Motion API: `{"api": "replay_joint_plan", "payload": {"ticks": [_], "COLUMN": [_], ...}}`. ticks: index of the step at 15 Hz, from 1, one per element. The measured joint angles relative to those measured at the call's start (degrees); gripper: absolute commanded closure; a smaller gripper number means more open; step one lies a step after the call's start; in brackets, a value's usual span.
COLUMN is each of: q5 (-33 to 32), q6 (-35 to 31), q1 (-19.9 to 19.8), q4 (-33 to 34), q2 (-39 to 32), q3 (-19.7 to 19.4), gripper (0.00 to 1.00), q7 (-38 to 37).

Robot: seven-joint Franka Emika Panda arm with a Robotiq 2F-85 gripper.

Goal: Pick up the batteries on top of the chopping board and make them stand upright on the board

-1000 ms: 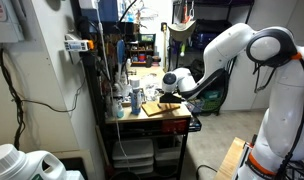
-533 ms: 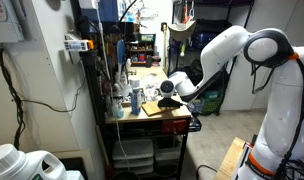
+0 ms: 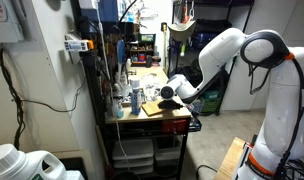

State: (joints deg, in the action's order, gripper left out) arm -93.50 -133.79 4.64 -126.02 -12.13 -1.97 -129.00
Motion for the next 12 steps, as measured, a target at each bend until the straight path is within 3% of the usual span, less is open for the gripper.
{"api": "replay_joint_plan", "payload": {"ticks": [12], "q5": [-5.3], "q6": [5.4], "q1": [-0.9], "q4": [0.2], "q2": [-2.6], "q3": [2.1], "gripper": [0.96], "q7": [-3.8]}}
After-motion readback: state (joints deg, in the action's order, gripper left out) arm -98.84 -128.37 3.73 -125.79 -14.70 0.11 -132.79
